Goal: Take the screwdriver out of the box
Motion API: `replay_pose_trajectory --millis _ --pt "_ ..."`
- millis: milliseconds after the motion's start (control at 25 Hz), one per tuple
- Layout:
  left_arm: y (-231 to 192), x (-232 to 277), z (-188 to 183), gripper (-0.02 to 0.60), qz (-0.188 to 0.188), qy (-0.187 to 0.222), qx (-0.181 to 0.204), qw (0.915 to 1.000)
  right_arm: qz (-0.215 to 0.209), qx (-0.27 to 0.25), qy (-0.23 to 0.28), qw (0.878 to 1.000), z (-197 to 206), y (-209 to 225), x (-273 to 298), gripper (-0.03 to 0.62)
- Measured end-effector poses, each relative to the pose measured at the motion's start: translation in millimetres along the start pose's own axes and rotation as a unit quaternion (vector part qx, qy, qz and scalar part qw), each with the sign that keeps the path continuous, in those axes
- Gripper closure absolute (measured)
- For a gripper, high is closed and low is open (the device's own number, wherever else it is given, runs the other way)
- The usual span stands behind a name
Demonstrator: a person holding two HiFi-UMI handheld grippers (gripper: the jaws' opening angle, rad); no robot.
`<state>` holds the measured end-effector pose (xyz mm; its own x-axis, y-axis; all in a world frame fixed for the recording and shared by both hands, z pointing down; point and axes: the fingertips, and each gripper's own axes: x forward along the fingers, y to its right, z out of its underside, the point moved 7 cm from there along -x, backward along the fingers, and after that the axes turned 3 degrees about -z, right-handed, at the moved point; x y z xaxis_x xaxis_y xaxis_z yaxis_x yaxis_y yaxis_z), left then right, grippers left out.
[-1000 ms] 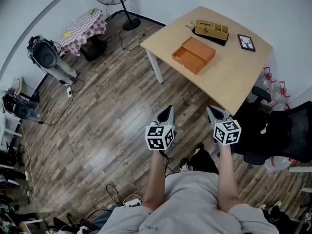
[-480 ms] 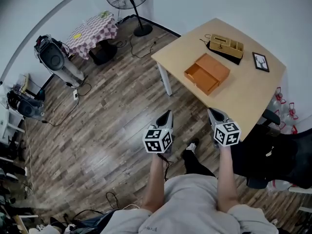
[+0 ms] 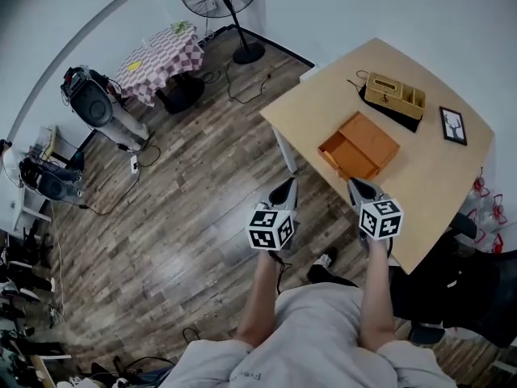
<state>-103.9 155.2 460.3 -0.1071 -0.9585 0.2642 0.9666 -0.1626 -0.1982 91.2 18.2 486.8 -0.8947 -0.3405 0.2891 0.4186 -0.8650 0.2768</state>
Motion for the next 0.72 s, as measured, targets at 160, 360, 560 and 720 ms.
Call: replay_pose_trajectory --millis 160,360,560,720 --pt "-4.8 43.6 -7.8 0.527 0.015 -0.009 0.009 0.9998 0.001 0.014 -0.001 1.000 -14.1 30.0 26.6 0.597" --pt "-5.4 94.2 -12.4 0.526 0.034 -0.027 0.035 0.9985 0.011 0.032 0.009 0.999 -30.8 68.9 50.0 0.597" --pt "-16.0 124.3 -6.2 0.527 0.016 -0.026 0.017 0.9994 0.014 0.026 -0.018 0.999 -17.8 79.6 62.0 0.597" --pt "-14.8 143.3 8.5 0.526 0.026 -0.055 0.010 0.9981 0.026 0.025 -0.042 0.998 -3.4 93.4 61.5 0.597"
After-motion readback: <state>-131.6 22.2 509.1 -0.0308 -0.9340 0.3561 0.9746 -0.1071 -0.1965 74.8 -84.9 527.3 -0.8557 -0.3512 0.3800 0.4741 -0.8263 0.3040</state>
